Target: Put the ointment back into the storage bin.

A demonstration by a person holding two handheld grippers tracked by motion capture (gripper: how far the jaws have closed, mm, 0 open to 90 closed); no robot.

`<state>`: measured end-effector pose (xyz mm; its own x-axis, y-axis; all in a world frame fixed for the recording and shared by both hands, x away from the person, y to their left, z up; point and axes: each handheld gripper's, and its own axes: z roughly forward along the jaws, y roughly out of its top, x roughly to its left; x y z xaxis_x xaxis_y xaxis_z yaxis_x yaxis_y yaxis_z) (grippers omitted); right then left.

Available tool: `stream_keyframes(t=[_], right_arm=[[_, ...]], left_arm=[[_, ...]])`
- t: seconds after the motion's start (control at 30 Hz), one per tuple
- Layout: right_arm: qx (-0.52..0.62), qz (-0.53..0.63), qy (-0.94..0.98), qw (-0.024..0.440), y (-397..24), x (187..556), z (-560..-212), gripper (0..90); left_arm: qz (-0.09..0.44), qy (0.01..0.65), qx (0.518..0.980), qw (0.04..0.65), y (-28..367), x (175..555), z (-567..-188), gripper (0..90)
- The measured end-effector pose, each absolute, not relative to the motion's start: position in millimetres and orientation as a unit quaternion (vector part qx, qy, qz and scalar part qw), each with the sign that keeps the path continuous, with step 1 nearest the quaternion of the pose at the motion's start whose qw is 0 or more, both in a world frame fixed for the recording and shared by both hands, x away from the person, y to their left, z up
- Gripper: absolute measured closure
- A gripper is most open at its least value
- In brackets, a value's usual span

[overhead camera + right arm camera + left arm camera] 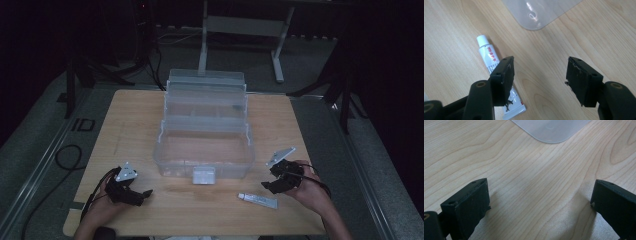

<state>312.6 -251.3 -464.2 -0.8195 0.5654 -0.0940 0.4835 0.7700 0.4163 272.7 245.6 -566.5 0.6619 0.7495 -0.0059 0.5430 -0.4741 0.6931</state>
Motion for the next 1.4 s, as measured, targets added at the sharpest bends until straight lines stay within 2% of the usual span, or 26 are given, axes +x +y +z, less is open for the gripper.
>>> stream_keyframes(t=[0.47, 1.03, 1.4], right_arm=[[0.242, 0.156, 0.954, 0.085, -240, 312, -465, 35.1], [0.185, 0.109, 0.974, 0.075, -226, 308, -468, 44.6], [0.144, 0.068, 0.986, 0.042, -208, 305, -481, 51.6]], left_arm=[[0.151, 0.382, 0.845, 0.342, 246, 273, -567, 2.5], [0.151, 0.382, 0.845, 0.342, 246, 273, -567, 2.6], [0.151, 0.382, 0.845, 0.342, 246, 273, -567, 2.6]])
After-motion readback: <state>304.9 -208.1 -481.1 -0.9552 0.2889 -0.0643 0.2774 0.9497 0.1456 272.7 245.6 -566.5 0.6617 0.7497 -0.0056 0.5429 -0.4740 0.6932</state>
